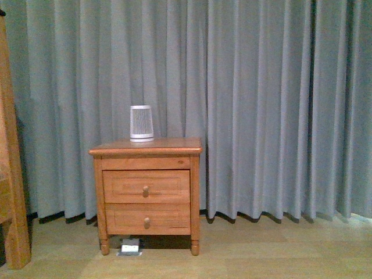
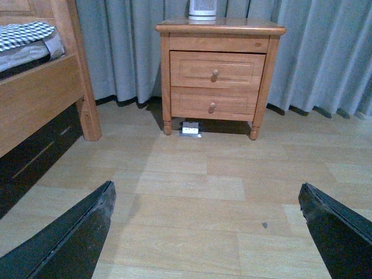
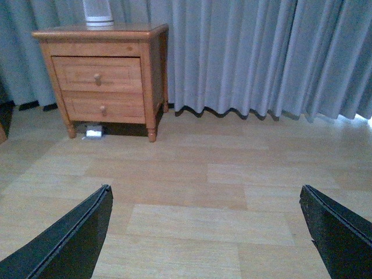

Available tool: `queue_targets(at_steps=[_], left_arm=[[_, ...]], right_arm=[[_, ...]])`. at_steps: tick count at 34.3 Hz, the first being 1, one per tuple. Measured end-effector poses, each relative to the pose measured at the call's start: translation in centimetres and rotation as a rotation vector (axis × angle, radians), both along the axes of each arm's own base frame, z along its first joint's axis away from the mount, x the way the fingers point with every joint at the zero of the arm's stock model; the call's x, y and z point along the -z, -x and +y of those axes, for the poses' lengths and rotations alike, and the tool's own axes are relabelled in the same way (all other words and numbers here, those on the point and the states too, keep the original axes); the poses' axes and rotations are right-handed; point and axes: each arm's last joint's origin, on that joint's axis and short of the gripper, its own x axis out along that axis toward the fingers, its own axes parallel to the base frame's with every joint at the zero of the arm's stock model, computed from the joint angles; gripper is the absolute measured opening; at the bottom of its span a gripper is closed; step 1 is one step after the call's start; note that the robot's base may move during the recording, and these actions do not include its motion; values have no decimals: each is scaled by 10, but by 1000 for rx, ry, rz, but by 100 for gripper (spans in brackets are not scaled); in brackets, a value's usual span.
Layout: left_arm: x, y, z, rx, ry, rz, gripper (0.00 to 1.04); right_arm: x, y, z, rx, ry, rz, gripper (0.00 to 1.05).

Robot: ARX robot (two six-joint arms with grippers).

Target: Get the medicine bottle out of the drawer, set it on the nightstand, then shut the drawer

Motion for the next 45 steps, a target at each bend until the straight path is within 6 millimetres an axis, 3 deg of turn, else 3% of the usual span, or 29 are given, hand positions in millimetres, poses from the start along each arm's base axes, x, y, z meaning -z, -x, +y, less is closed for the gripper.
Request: queue_targets(at_steps=[45], left_arm=[[0, 0, 0, 0, 0, 0, 98]], right_arm=[[0, 0, 0, 0, 0, 0, 98]])
